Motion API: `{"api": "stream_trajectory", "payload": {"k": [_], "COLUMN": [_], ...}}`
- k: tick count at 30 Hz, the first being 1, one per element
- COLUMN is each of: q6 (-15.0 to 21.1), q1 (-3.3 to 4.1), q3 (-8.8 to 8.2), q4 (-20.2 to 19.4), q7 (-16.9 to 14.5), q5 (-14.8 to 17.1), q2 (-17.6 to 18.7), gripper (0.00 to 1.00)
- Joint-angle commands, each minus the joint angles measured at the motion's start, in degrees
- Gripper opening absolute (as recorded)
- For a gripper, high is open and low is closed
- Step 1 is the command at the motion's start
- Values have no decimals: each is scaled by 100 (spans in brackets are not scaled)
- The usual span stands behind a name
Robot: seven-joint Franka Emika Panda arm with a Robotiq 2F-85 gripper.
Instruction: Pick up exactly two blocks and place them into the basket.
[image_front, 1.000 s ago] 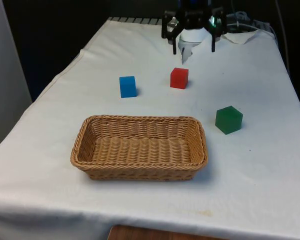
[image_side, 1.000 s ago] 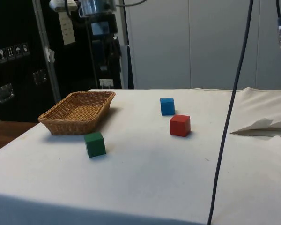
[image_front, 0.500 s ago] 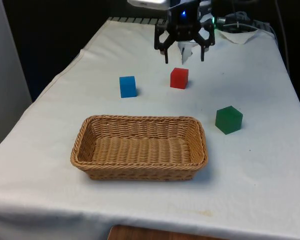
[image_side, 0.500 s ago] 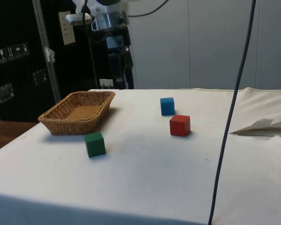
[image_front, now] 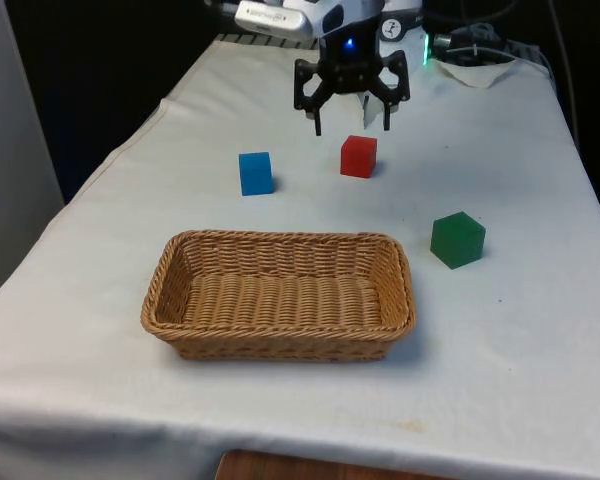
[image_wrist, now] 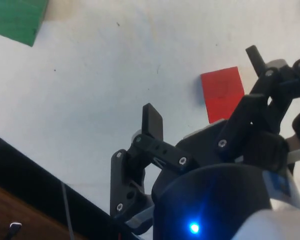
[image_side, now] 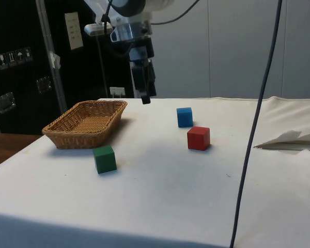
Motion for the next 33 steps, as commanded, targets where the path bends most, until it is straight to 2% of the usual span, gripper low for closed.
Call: {"api": "stream_trajectory", "payload": {"k": [1, 2, 3, 8, 9, 11, 12, 15, 17, 18, 19, 21, 25, 26, 27, 33], "q6": [115, 11, 160, 458, 367, 602, 602, 762, 859, 751, 900, 1054, 1232, 1134, 1301, 1530], "q1": [46, 0, 17, -109, -69, -178, -178, -258, -286, -246, -292, -332, -372, -350, -395, -441], "q3": [-46, 0, -40, -11, -29, 0, 0, -6, -17, -40, -23, -40, -46, -69, -40, -52], "q4": [-86, -23, -109, -252, -241, -309, -309, -332, -338, -315, -332, -344, -361, -338, -372, -441], "q7": [11, 0, -17, -132, -86, -189, -189, -286, -355, -304, -390, -493, -630, -579, -682, -865], "q5": [-40, 0, -23, 52, 6, 92, 92, 201, 275, 223, 309, 413, 550, 504, 607, 779], "q2": [-63, -17, -46, 57, 29, 126, 126, 264, 344, 344, 378, 470, 527, 561, 533, 516], "gripper": [100, 100, 100, 100, 100, 100, 100, 100, 100, 100, 100, 100, 100, 100, 100, 100]}}
